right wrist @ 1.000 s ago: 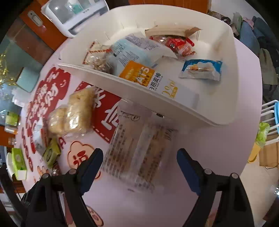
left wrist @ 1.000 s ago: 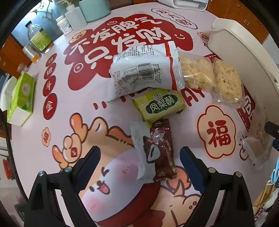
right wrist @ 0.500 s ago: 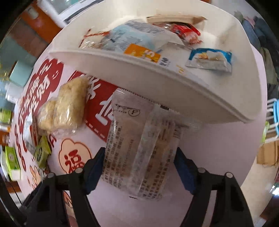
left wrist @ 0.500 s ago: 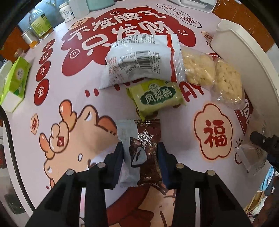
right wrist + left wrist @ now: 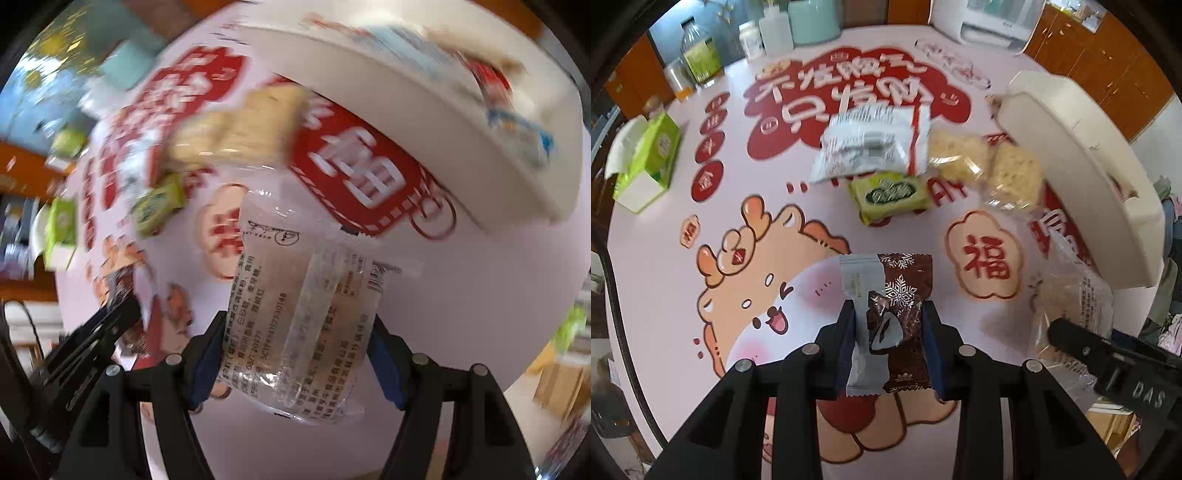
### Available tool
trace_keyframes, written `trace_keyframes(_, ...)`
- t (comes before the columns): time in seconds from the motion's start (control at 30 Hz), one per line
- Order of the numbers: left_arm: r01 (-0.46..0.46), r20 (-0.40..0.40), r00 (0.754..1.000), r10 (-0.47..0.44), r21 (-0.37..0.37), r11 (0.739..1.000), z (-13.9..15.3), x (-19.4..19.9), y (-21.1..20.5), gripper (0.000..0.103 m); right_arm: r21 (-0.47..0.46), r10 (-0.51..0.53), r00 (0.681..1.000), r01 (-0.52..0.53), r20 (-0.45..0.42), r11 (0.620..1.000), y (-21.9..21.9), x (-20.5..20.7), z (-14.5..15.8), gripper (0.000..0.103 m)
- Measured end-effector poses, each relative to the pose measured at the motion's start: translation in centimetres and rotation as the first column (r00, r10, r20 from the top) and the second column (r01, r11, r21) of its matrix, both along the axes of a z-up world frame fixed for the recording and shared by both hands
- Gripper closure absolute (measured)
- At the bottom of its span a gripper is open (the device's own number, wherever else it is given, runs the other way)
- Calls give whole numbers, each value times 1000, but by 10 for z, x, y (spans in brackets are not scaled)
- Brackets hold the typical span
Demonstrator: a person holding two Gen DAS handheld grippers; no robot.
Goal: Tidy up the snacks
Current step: 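Grasp the brown chocolate pack with the left tool while the right grasps the clear bread bag, then drop the chocolate pack into the tray with the left tool while the right drops the bread bag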
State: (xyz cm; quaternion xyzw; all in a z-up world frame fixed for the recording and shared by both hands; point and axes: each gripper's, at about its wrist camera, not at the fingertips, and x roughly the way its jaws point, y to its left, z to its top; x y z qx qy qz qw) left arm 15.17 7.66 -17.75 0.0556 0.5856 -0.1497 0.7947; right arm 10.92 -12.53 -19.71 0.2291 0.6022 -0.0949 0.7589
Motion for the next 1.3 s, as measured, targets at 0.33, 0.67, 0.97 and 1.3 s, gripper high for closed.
trace_keyframes(0.33,7,149,989,-1,-41,999,73,0,-46,70,-239,156,954,-93,257,966,-25,-10,91,31)
trace_keyframes(0.67,-40,231,972,50,-48,998,117,-2,-161,70,-275,209,925,-121,316,954,-146,-5,126,31)
trace_keyframes(0.97,-73,229,970,80,-40,997,118,9,-260,70,-330,271,913,-166,304,929,-236,13,132,31)
trace_keyframes(1.3,-113,256,960,112,-13,994,120,41,-306,70,-373,344,892,-224,294,900,-266,45,127,29)
